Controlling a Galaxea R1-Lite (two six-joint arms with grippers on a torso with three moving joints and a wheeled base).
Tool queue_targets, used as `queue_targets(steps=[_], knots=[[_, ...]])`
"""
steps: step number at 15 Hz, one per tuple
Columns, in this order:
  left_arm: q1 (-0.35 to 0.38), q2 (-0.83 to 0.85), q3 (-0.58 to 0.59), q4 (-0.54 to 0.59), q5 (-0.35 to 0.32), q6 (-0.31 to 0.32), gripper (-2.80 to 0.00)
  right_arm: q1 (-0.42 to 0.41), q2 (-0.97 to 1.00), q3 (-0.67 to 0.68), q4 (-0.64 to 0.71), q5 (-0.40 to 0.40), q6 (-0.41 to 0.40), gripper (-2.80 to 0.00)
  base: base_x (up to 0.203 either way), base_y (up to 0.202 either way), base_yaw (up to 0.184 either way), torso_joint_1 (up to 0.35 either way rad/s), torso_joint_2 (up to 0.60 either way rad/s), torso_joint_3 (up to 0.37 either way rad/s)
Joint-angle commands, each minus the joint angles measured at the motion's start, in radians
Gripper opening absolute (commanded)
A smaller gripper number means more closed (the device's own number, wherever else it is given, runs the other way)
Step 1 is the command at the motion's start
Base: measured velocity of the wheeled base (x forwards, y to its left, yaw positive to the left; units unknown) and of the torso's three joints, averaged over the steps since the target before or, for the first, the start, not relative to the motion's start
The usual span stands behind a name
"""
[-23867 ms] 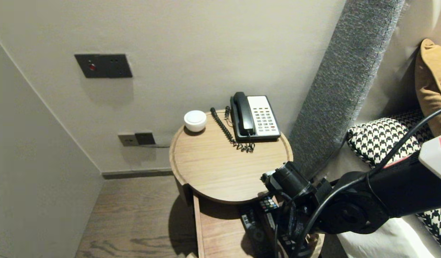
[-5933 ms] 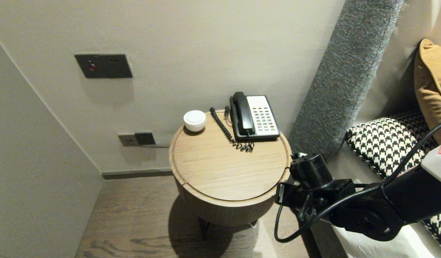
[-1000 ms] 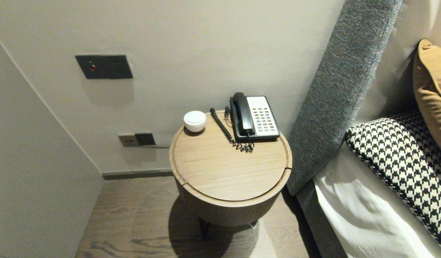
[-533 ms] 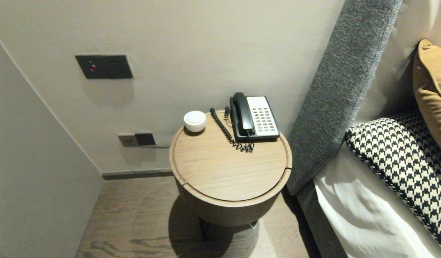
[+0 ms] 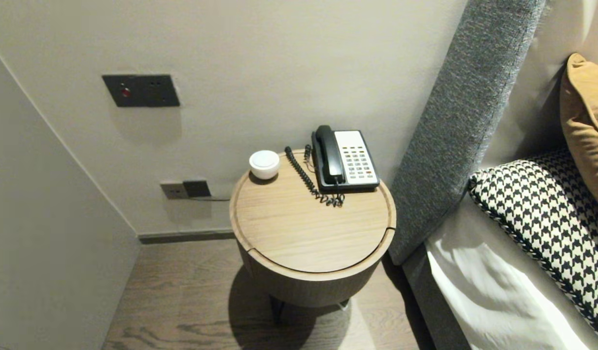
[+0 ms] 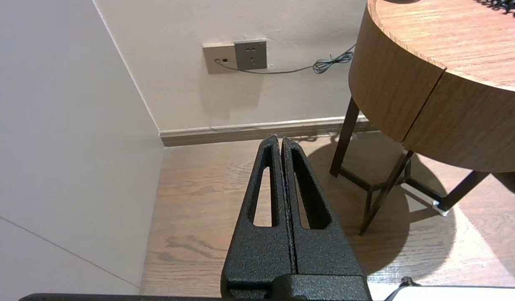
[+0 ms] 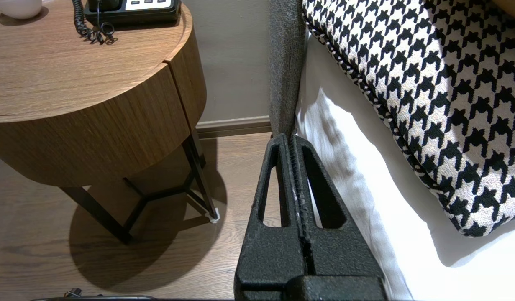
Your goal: Open the nightstand drawer
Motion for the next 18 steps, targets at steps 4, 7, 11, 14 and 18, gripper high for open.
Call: queue_targets(steps=[4,7,11,14,18], knots=[[0.0,0.142,-0.228,0.108,-0.01,0.002,-2.8,0.0,0.002,0.04,-0.002,0.0,0.0,-2.8,0.0,0.0,0.0,0.0,0.0,0.0],[0.0,0.391,-0.386,0.136,-0.018,-0.005,-2.8,0.0,0.002,0.04,0.0,0.0,0.0,-2.8,0.0,0.0,0.0,0.0,0.0,0.0],[-0.01,0.781,-0.588,0.199,-0.022,-0.061,-2.8,0.0,0.002,0.04,0.0,0.0,0.0,-2.8,0.0,0.0,0.0,0.0,0.0,0.0],[-0.125,1.037,-0.778,0.298,-0.021,-0.175,-2.8,0.0,0.002,0.04,0.0,0.0,0.0,-2.8,0.0,0.0,0.0,0.0,0.0,0.0],[-0.374,1.304,-0.927,0.373,-0.018,-0.38,-2.8,0.0,0.002,0.04,-0.002,0.0,0.0,-2.8,0.0,0.0,0.0,0.0,0.0,0.0]])
